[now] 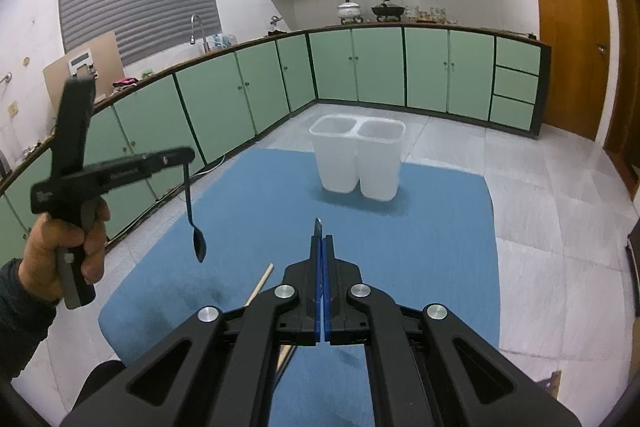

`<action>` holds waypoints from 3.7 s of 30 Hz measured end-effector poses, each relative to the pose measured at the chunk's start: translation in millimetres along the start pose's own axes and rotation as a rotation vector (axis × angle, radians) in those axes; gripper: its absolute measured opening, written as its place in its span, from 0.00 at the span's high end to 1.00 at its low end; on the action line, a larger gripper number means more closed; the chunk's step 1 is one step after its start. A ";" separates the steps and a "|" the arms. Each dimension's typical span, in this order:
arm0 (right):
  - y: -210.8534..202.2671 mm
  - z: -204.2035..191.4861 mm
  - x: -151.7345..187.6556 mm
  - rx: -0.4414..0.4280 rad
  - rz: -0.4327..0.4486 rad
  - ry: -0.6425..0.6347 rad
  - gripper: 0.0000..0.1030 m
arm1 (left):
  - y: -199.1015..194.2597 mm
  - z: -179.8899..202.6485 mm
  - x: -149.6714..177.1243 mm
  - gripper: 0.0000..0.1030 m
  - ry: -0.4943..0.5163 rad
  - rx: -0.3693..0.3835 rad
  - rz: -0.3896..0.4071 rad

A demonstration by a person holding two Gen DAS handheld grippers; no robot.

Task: Organize utensils

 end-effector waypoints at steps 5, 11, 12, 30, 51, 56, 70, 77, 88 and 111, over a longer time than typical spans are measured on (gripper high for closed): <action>18.7 4.3 -48.3 -0.002 0.014 -0.021 0.99 | 5.8 19.4 -57.6 0.90 0.031 0.024 0.100; 48.7 17.4 -119.2 0.024 0.080 -0.036 0.99 | 36.1 42.9 -117.8 0.90 0.050 0.033 0.209; 55.5 20.0 -129.5 0.026 0.087 -0.034 0.99 | 46.3 45.2 -128.1 0.90 0.046 0.035 0.225; 186.7 74.5 -133.8 0.044 0.043 0.013 0.99 | 182.0 34.5 -98.8 0.87 0.056 0.001 0.194; -73.8 -33.8 70.6 0.104 0.145 0.013 0.76 | -136.3 39.8 103.8 0.21 0.119 -0.071 0.232; -65.7 -58.5 161.2 0.123 0.054 0.108 0.73 | -150.5 43.0 193.3 0.18 0.067 -0.072 0.119; -22.3 -85.5 242.2 0.174 -0.088 0.059 0.75 | -135.8 34.5 268.0 0.18 -0.008 -0.089 0.016; -30.9 -50.4 234.6 0.202 -0.062 0.140 0.73 | -112.7 50.6 276.8 0.18 0.048 -0.089 -0.057; -15.3 -70.5 233.9 0.158 -0.065 0.048 0.73 | -97.8 51.2 281.8 0.24 0.048 -0.107 -0.091; -19.2 -56.3 237.9 0.164 -0.053 0.033 0.73 | -75.6 64.0 291.3 0.64 0.055 -0.118 -0.108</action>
Point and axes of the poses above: each gripper's, at about its wrist camera, not at the fingertips, and y roughly the way its jaws point, z to its right, x to its underside, the point moved 4 cm from there along y, roughly the way its jaws point, and after that the axes turned 4 degrees about z, right-handed, at the moved point
